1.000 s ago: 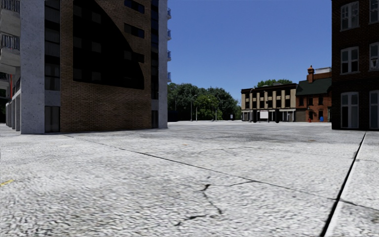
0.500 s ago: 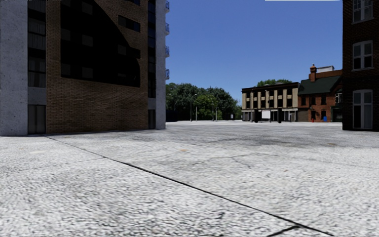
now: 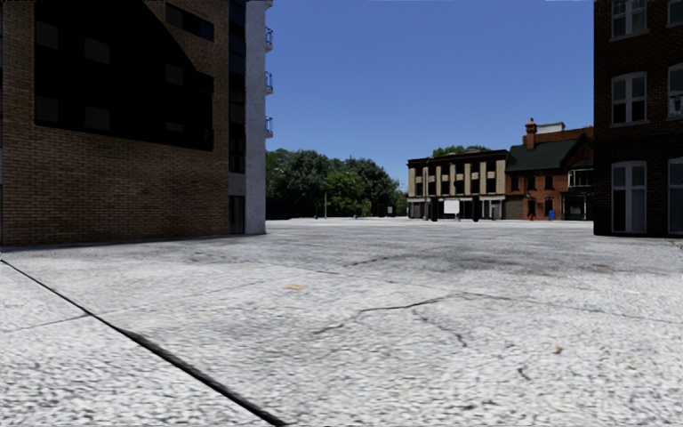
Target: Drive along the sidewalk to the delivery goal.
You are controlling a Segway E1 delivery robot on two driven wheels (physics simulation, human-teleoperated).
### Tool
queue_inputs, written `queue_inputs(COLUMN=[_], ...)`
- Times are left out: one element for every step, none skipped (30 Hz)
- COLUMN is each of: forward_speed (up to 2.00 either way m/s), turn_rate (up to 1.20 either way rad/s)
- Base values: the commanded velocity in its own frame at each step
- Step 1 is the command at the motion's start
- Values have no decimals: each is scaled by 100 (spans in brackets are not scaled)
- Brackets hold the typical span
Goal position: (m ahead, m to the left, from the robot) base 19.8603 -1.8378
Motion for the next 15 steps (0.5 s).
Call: queue_inputs(forward_speed=[200,200,200,200,200,200,200,200,200,200,200,200,200,200,200], turn_rate=[-35,-35,-35,-35,-35,-35,-35,-35,-35,-35,-35,-35,-35,-35,-22])
